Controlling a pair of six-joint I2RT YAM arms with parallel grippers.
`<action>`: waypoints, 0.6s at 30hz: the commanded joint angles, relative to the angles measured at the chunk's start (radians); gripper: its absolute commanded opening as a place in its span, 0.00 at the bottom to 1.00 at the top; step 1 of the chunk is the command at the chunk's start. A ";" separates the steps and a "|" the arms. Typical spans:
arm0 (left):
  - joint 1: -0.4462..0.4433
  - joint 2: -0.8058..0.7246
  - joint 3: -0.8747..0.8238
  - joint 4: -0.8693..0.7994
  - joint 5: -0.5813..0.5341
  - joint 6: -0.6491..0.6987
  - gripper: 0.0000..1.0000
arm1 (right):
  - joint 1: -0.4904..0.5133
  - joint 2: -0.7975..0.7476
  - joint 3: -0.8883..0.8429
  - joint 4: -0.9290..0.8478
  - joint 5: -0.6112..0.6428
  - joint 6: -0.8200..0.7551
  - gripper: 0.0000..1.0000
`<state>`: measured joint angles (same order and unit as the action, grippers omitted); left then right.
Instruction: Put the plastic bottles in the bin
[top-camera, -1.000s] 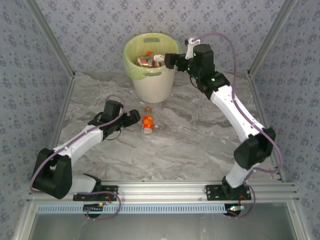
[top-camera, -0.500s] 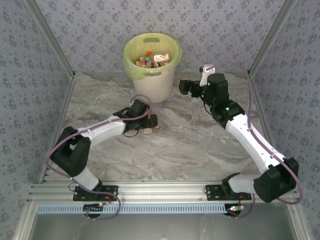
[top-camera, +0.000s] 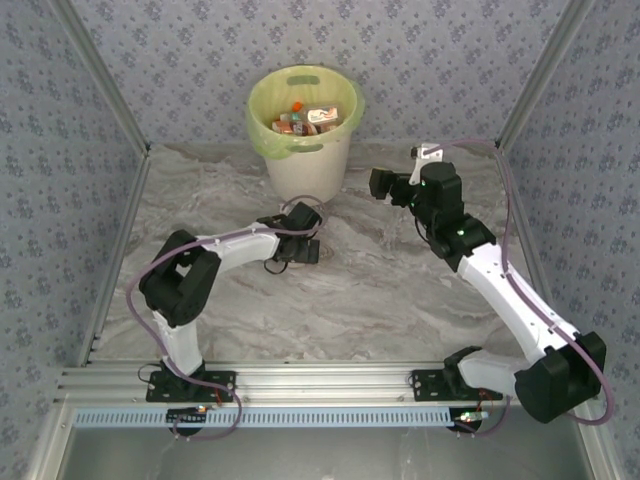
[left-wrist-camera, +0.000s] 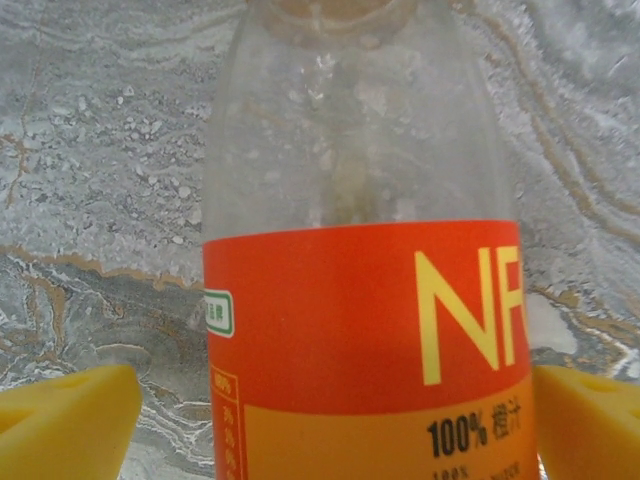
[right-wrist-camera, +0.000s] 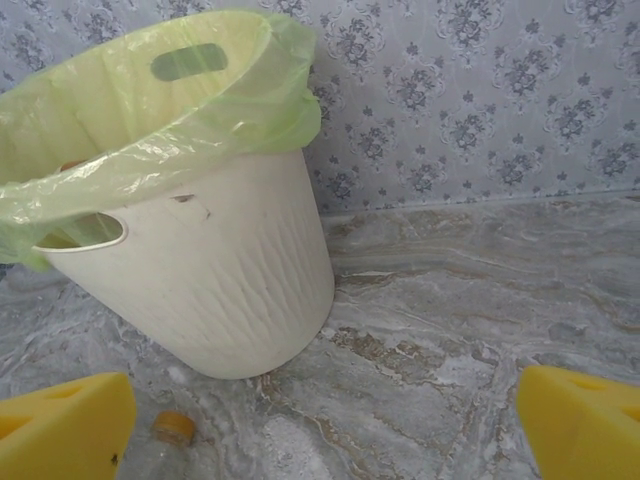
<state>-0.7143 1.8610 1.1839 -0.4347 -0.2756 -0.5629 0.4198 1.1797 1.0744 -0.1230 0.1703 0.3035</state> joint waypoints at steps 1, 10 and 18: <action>-0.006 0.022 0.017 -0.014 -0.025 0.023 0.94 | -0.006 -0.021 -0.024 -0.001 0.035 0.023 1.00; -0.013 0.043 0.025 0.005 0.001 0.043 0.62 | -0.007 -0.038 -0.032 -0.026 0.052 0.022 1.00; -0.014 -0.023 0.019 0.012 0.027 0.062 0.49 | -0.009 -0.057 -0.047 -0.043 0.061 0.037 1.00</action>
<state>-0.7223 1.8866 1.1862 -0.4232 -0.2684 -0.5198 0.4171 1.1503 1.0420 -0.1505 0.2066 0.3248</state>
